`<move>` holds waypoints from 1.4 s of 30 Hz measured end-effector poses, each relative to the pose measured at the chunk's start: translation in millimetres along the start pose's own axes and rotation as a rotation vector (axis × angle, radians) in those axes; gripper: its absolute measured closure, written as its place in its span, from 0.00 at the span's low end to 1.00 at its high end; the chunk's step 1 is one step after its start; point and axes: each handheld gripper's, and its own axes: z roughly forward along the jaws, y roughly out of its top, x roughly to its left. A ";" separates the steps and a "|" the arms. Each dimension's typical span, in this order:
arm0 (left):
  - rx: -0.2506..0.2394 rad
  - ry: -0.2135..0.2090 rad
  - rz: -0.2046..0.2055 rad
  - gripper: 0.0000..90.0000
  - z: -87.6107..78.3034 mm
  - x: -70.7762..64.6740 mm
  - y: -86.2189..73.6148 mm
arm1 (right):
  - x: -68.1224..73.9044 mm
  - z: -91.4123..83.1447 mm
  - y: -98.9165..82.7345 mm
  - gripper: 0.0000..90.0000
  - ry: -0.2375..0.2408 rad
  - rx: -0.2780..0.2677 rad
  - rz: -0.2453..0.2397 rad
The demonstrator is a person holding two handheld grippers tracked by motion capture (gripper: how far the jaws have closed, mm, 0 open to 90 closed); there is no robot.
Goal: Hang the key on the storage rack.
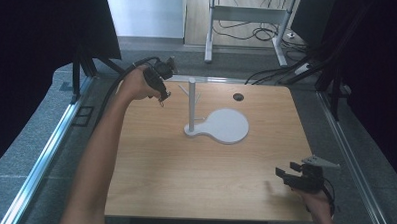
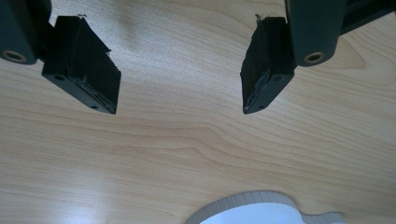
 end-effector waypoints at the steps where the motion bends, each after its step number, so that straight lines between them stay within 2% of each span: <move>1: 0.000 0.000 0.000 0.95 0.0 0.0 0.0 | 0.0 0.0 0.0 0.32 0.000 0.000 0.000; 2: 0.010 0.003 0.017 0.95 -1.3 -0.1 1.6 | -0.5 0.3 0.1 0.32 -0.002 0.001 -0.001; 6: 0.011 0.015 0.027 0.95 -4.1 -2.4 7.5 | -1.8 0.2 0.4 0.32 -0.004 0.000 -0.001; 10: 0.013 0.037 0.026 0.95 -5.4 -3.4 13.9 | -1.9 0.0 0.3 0.32 -0.004 0.000 -0.003; 30: 0.012 0.087 0.048 0.95 -5.5 -10.7 29.8 | -2.7 0.5 -1.1 0.32 -0.008 0.005 0.001; 35: 0.013 0.102 0.049 0.95 -4.5 -11.5 31.1 | -2.8 0.7 -1.3 0.32 -0.005 0.006 0.004; 42: 0.023 0.127 0.025 0.95 -2.1 -8.9 32.7 | -2.8 1.3 -1.7 0.32 0.000 0.006 0.005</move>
